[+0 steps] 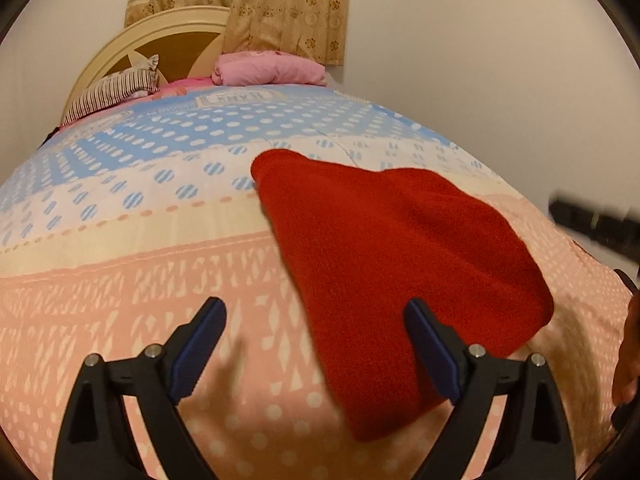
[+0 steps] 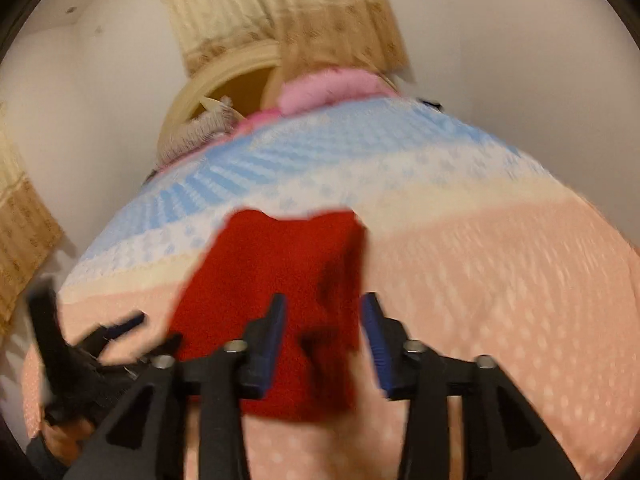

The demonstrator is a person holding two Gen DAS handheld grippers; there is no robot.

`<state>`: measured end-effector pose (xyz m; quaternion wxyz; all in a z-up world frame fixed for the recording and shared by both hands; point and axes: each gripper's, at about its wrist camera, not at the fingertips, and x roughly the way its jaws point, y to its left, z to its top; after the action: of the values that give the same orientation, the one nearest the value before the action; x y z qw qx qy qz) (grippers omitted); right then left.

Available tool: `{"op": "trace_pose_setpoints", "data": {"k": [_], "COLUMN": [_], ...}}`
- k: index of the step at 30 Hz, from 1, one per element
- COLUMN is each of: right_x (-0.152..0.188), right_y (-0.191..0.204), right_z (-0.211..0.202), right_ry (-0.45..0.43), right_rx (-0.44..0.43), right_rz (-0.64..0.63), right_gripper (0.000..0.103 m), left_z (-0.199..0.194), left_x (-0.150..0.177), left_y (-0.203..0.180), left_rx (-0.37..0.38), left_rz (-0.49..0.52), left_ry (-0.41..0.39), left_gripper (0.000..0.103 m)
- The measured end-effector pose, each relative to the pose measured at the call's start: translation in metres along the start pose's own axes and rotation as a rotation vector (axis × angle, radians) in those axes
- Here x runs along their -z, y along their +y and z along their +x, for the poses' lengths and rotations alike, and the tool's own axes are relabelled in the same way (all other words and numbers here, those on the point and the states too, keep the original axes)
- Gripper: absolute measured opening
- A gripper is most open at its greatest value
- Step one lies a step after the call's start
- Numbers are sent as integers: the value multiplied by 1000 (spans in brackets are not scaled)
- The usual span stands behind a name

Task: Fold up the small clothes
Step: 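Open both grippers and press the folded sweater flat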

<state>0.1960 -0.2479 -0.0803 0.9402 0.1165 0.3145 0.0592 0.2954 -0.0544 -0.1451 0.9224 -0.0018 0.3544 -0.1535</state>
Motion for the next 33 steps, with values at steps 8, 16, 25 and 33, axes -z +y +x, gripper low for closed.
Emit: {"op": "trace_pose_setpoints", "data": {"k": [8, 16, 25, 33], "right_x": [-11, 0, 8, -5], "right_y": [50, 20, 13, 29], "right_z": [69, 92, 98, 98], "right_ry": [158, 193, 155, 231], "right_rx": [-118, -60, -48, -5], "right_rz": [-145, -117, -140, -241], "right_gripper": [55, 54, 54, 54], "left_z": [1, -9, 20, 34], "left_x": [0, -4, -18, 1], "left_y": [1, -4, -3, 14], "left_rx": [13, 46, -46, 45], "left_rz": [-13, -9, -24, -124], "left_ry": [8, -17, 17, 83], "left_gripper": [94, 94, 101, 103]}}
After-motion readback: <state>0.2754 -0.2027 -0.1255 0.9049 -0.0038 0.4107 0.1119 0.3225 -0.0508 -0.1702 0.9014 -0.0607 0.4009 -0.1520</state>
